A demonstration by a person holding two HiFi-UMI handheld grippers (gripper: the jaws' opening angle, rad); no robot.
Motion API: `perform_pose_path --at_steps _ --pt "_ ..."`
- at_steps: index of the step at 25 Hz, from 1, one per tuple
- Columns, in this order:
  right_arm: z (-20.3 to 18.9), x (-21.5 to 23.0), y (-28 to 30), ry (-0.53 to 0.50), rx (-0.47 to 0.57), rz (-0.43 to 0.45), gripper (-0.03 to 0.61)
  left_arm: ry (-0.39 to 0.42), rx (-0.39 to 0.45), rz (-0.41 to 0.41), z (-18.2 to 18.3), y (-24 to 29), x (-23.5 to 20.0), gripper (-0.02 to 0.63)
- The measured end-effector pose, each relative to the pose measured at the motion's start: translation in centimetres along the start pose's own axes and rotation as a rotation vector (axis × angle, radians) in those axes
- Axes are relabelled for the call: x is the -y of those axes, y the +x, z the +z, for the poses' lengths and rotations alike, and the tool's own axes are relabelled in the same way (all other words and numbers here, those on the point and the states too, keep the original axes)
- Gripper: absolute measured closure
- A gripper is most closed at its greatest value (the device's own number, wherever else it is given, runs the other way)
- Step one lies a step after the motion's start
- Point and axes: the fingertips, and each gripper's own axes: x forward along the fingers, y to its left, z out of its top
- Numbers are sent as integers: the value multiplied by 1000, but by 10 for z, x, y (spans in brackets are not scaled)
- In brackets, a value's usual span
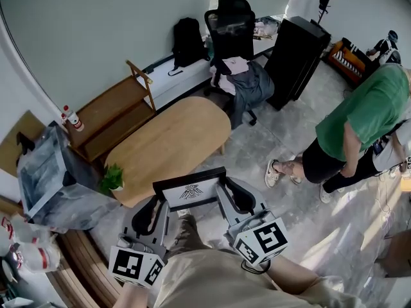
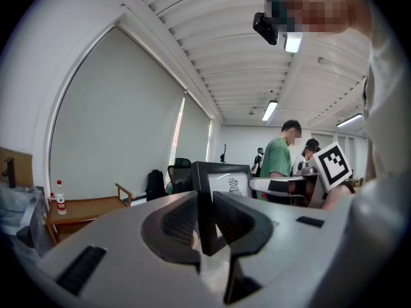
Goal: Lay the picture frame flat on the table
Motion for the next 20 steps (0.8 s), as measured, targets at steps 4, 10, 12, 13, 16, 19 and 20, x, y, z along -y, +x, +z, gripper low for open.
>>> perform_pose_path --at_steps 4,10,12,13,16,19,20 --pt "-2 18 29 -4 -6 -5 523 -4 -10 -6 -2 29 -17 543" --pt "-1 43 82 3 -17 -24 523 -15 -21 -22 2 73 -54 543" --pt "0 50 103 7 -25 -28 523 -21 -28 -25 5 89 -70 543" --pt "1 53 114 7 -30 -30 523 -23 -33 -27 6 96 -78 543" --pt "5 62 149 9 -41 -35 523 -30 -45 -34 12 120 -106 544" --pt "9 71 187 16 -55 -44 523 -38 -54 -43 21 146 -137 545" --pt "11 74 201 18 -59 -47 523 -39 -56 -45 24 155 -147 545"
